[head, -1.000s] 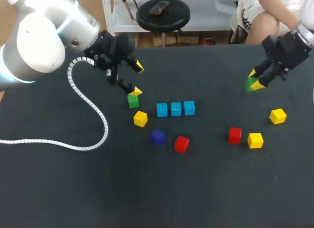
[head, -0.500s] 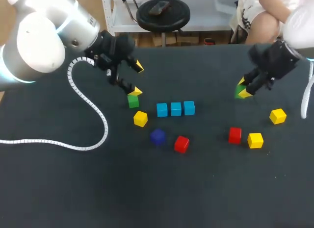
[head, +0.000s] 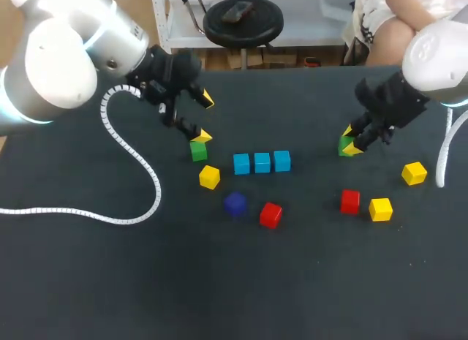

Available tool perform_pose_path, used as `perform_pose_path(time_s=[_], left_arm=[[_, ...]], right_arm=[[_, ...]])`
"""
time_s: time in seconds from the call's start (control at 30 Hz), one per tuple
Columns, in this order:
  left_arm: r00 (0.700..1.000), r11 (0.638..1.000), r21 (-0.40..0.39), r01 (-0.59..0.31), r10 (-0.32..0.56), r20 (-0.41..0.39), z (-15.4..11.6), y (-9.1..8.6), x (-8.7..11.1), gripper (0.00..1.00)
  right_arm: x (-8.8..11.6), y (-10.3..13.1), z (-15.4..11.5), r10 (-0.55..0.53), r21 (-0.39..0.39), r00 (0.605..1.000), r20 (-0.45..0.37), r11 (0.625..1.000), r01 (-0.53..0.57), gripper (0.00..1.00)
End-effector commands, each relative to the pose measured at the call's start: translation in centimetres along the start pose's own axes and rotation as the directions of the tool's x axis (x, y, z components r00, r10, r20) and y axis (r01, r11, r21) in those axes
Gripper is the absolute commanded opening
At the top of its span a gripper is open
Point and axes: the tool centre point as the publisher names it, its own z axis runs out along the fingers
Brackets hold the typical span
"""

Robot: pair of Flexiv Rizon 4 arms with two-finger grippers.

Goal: Place the blue cubes, place green cubes on the blue cubes, place the yellow cubes on the green cubes, then place the red cubes on the yellow cubes, and place purple cube on the red cubes.

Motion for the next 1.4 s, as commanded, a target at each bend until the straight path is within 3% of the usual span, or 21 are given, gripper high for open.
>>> perform_pose_path(time_s=[0.03, 0.13, 0.2, 0.23, 0.27, 0.53, 0.9, 1.4], left_arm=[[1.000, 1.000, 0.004, -0.003, 0.003, 0.002, 0.0, 0.2, 0.1, 1.00], [1.000, 1.000, 0.004, -0.003, 0.003, 0.002, 0.0, 0.2, 0.1, 1.00], [1.000, 1.000, 0.004, -0.003, 0.003, 0.002, 0.0, 0.2, 0.1, 1.00], [1.000, 1.000, 0.004, -0.003, 0.003, 0.002, 0.0, 0.2, 0.1, 1.00], [1.000, 1.000, 0.004, -0.003, 0.003, 0.002, 0.0, 0.2, 0.1, 1.00], [1.000, 1.000, 0.004, -0.003, 0.003, 0.002, 0.0, 0.2, 0.1, 1.00], [1.000, 1.000, 0.004, -0.003, 0.003, 0.002, 0.0, 0.2, 0.1, 1.00], [1.000, 1.000, 0.004, -0.003, 0.003, 0.002, 0.0, 0.2, 0.1, 1.00]], right_arm=[[-0.1, -0.6, 0.5, -0.005, -0.019, 1.000, 0.004, 1.000, 0.005, 0.11], [-0.1, -0.6, 0.5, -0.008, -0.026, 1.000, 0.008, 1.000, 0.008, 0.22], [-0.2, -0.6, 0.5, -0.011, -0.029, 1.000, 0.010, 1.000, 0.011, 0.41], [-0.2, -0.6, 0.5, -0.012, -0.031, 1.000, 0.010, 0.999, 0.012, 0.90], [-0.3, -0.5, 0.4, -0.011, -0.033, 1.000, 0.012, 0.999, 0.011, 1.00], [0.3, -0.7, -1.5, 0.035, 0.003, 0.996, 0.083, 0.999, -0.036, 1.00], [1.9, -0.6, -4.0, 0.063, -0.011, 0.959, 0.278, 0.998, -0.062, 1.00], [0.5, 0.5, -2.1, 0.051, -0.061, 0.949, 0.311, 0.998, -0.034, 1.00]])
